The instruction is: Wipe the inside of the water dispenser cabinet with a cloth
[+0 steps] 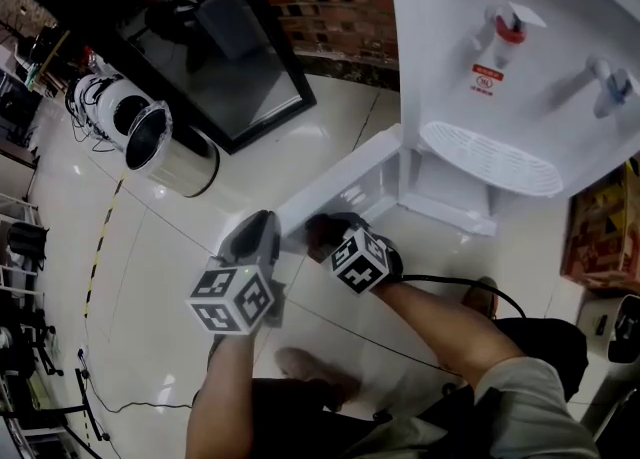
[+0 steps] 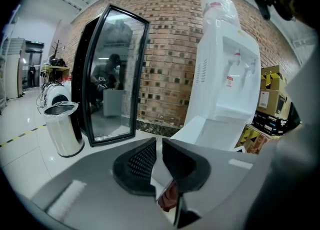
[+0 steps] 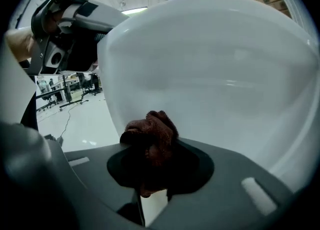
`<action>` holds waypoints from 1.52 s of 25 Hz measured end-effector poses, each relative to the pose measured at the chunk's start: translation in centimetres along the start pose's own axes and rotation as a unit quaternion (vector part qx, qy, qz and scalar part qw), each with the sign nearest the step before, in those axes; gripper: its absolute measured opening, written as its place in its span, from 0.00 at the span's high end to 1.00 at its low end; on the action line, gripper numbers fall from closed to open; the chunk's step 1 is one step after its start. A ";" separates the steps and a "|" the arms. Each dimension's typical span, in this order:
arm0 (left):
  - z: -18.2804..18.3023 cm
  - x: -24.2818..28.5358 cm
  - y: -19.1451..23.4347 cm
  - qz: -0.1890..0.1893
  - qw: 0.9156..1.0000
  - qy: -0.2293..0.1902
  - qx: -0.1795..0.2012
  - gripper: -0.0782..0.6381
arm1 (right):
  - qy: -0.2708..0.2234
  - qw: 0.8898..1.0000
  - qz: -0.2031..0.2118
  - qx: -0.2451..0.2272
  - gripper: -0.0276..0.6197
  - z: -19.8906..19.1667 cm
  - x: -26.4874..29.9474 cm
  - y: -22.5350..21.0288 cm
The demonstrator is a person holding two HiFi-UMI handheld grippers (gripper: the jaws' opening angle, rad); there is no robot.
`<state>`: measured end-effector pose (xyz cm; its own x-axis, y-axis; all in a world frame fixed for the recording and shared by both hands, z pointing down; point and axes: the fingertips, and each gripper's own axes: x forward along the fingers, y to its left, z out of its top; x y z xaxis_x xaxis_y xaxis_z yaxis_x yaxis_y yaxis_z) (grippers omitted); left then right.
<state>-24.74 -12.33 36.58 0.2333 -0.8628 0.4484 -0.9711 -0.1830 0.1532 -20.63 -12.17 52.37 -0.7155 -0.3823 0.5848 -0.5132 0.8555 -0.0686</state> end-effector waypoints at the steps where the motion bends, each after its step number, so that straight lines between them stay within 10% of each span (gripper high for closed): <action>1: 0.0 0.0 0.0 0.000 1.000 0.000 0.000 0.86 | 0.002 1.000 -0.008 0.002 0.78 -0.2 -0.1 -0.5; 10: 0.1 0.3 0.1 0.003 1.000 0.000 -0.001 0.87 | 0.002 0.991 -0.119 0.065 0.78 -2.1 -2.8 -8.4; 30: 0.1 0.3 -0.1 0.016 0.999 0.007 0.028 0.89 | -0.050 0.925 -0.305 0.220 0.79 -5.9 -13.5 -19.2; 38: 0.3 0.6 0.1 0.028 0.999 0.007 0.035 0.89 | -0.071 0.953 -0.229 0.183 0.79 -4.6 -11.0 -18.4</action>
<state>-24.73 -13.04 36.60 0.1795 -0.8657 0.4673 -0.9835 -0.1678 0.0670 -1.11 -22.07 50.89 -0.4207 -0.7521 0.5073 -0.8995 0.4187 -0.1252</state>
